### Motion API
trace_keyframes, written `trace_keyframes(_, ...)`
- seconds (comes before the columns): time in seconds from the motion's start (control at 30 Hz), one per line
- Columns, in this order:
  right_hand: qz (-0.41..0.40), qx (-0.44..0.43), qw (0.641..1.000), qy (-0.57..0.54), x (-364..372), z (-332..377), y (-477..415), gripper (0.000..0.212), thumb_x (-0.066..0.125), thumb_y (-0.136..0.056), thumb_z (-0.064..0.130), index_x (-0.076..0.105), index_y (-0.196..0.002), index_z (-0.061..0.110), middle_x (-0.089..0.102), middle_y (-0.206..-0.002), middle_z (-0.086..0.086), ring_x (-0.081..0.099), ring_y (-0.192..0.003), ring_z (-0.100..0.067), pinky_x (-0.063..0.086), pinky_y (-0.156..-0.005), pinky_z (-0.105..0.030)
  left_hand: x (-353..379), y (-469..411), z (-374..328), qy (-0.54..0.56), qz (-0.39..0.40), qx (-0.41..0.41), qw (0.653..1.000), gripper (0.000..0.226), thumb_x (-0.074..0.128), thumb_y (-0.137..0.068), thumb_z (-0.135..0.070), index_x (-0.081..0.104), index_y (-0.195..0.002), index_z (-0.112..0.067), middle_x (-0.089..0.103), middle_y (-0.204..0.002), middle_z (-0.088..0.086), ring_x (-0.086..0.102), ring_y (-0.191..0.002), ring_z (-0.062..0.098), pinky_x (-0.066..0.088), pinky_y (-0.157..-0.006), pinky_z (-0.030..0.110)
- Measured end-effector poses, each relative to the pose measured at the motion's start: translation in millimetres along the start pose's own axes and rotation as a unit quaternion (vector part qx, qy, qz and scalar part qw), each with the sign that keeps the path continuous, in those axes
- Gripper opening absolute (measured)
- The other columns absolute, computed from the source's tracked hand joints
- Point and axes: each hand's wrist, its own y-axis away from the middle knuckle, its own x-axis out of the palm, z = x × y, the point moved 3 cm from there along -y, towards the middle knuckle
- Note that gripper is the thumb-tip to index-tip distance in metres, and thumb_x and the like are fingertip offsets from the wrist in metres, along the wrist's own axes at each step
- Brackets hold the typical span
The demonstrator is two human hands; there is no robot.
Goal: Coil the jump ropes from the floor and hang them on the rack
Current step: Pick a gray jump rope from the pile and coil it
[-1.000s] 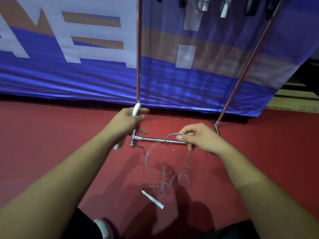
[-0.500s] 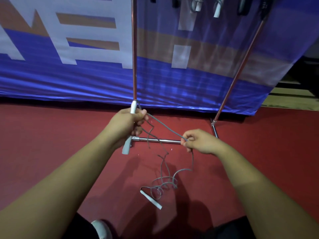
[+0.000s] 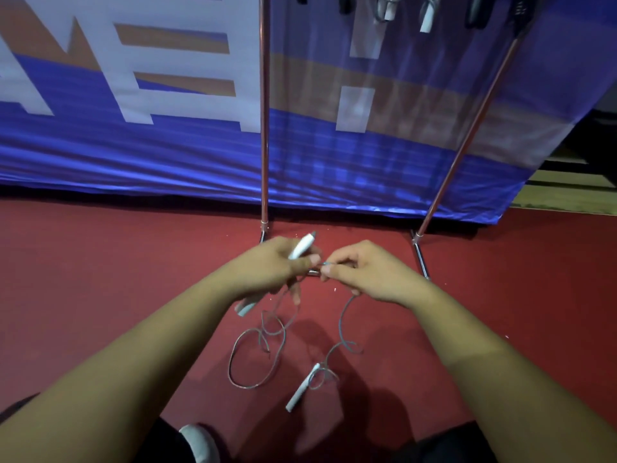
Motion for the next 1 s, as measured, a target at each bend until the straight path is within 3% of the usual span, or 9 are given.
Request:
trace_keyframes(0.07,-0.013,0.005,1.0,-0.014,-4.8,-6.4,-0.4,0.02,0.067,-0.092,0.023,0.07,-0.08,0.007,0.056,-0.055,-0.005,0.05,-0.05,-0.01,0.039,-0.053,-0.023,1.2,-3.2,3.2,-0.017,-0.025,-0.003,1.0,0.023,0.057,-0.101,-0.026,0.057,-0.079,-0.018,0.052,-0.05,0.0,0.046,-0.039,0.007,0.033,-0.043,0.021)
trace_keyframes(0.2,-0.002,0.065,0.995,0.07,-15.3,-47.3,-3.0,0.02,0.07,-0.09,0.023,0.066,-0.07,0.02,0.062,-0.064,0.005,0.049,-0.058,-0.003,0.039,-0.061,-0.024,-19.8,-10.1,6.4,0.233,-0.178,0.009,0.956,0.019,0.055,-0.101,-0.016,0.053,-0.084,-0.008,0.043,-0.051,-0.004,0.034,-0.038,0.01,0.024,-0.038,0.018)
trace_keyframes(0.3,0.03,0.165,0.979,0.119,-21.8,-81.2,-1.6,0.017,0.072,-0.087,0.013,0.068,-0.071,0.018,0.066,-0.069,0.003,0.054,-0.063,-0.003,0.042,-0.069,-0.023,-33.5,-9.3,14.5,0.301,-0.234,-0.004,0.925,0.024,0.053,-0.102,-0.015,0.054,-0.078,-0.012,0.046,-0.066,0.003,0.039,-0.038,0.011,0.026,-0.035,0.017)
trace_keyframes(0.4,0.046,0.172,0.978,0.104,-23.7,-83.6,0.8,0.014,0.067,-0.091,0.01,0.073,-0.078,0.011,0.071,-0.072,0.003,0.055,-0.057,0.008,0.042,-0.069,-0.018,-42.0,-5.5,19.8,0.223,-0.284,-0.041,0.932,0.013,0.05,-0.103,-0.015,0.059,-0.098,-0.023,0.059,-0.079,-0.001,0.059,-0.045,0.013,0.031,-0.038,0.017)
trace_keyframes(0.5,0.017,0.114,0.993,0.029,-17.5,-56.9,-1.3,0.016,0.063,-0.095,0.013,0.072,-0.086,0.004,0.07,-0.068,-0.009,0.057,-0.053,0.002,0.044,-0.061,-0.015,-41.5,-4.3,19.9,0.147,-0.272,-0.046,0.95,0.026,0.049,-0.103,-0.016,0.055,-0.126,-0.028,0.065,-0.103,-0.001,0.069,-0.057,0.014,0.033,-0.039,0.016)
trace_keyframes(0.6,0.03,0.037,0.999,0.018,-3.6,-20.5,-3.5,0.016,0.063,-0.095,0.016,0.073,-0.086,0.009,0.065,-0.059,-0.003,0.061,-0.054,-0.006,0.05,-0.063,-0.027,-23.2,-4.8,8.9,0.132,-0.147,-0.017,0.98,0.035,0.051,-0.103,-0.019,0.054,-0.138,-0.019,0.066,-0.127,-0.008,0.069,-0.059,0.014,0.034,-0.039,0.017)
trace_keyframes(0.77,-0.069,-0.035,0.992,-0.104,-21.3,9.9,-2.5,0.017,0.062,-0.096,0.016,0.07,-0.081,0.018,0.06,-0.058,-0.004,0.056,-0.06,-0.016,0.043,-0.062,-0.03,5.5,1.5,-3.3,0.027,0.019,-0.011,0.999,0.025,0.051,-0.104,-0.028,0.065,-0.091,-0.012,0.059,-0.049,-0.008,0.046,-0.039,0.006,0.034,-0.043,0.019)
trace_keyframes(0.87,0.001,-0.002,0.991,-0.136,-21.5,-7.4,2.4,0.005,0.073,-0.087,0.014,0.069,-0.085,0.013,0.06,-0.07,-0.011,0.058,-0.068,-0.018,0.045,-0.069,-0.031,-0.9,-6.3,-0.7,0.195,-0.046,-0.016,0.98,0.024,0.051,-0.103,-0.024,0.059,-0.087,-0.008,0.053,-0.052,-0.005,0.034,-0.037,0.008,0.025,-0.038,0.019)
trace_keyframes(1.0,0.086,0.046,0.994,0.046,-12.9,-50.0,0.3,0.017,0.075,-0.083,0.007,0.066,-0.08,0.021,0.061,-0.072,0.006,0.051,-0.068,-0.007,0.041,-0.07,-0.027,-18.7,-12.5,4.5,0.314,-0.149,-0.024,0.937,0.024,0.048,-0.104,-0.02,0.052,-0.081,-0.012,0.052,-0.057,-0.006,0.031,-0.036,0.007,0.022,-0.034,0.017)
